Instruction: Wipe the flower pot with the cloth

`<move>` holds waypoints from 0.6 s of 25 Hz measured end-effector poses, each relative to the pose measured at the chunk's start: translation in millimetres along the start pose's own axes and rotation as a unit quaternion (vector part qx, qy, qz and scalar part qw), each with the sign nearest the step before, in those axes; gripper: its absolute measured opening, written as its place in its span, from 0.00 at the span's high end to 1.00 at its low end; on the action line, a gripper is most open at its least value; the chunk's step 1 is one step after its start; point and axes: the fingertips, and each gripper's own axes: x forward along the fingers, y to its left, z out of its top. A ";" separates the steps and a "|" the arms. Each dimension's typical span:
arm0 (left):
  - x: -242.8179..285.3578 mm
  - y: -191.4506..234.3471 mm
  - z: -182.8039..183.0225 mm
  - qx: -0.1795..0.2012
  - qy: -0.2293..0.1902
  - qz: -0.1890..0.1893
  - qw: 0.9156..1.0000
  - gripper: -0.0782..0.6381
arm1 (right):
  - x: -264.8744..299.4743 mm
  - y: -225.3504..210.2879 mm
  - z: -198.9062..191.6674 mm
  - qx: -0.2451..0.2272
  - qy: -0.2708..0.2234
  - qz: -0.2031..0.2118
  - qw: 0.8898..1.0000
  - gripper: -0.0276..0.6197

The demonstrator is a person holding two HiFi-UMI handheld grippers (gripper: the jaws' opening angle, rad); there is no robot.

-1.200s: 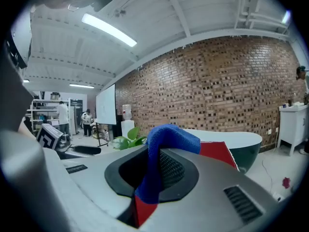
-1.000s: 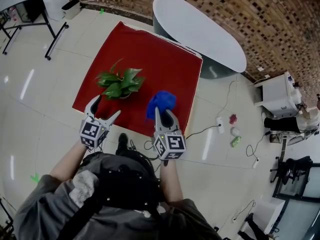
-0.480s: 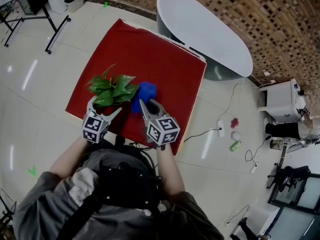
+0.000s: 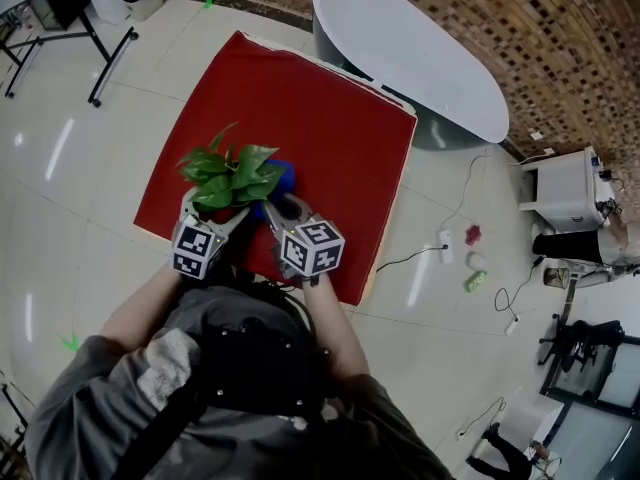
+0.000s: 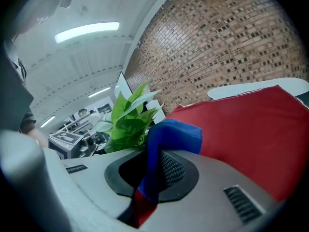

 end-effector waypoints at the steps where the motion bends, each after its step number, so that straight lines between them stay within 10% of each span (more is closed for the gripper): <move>1: -0.4 1.0 -0.3 0.004 0.000 -0.006 1.000 0.28 | 1.5 1.2 -1.3 0.007 -0.001 -0.002 1.000 0.87; 15: 4.5 12.3 -3.8 0.081 -0.008 -0.158 0.984 0.29 | 37.0 -33.4 -29.1 0.029 0.061 -0.051 0.996 0.87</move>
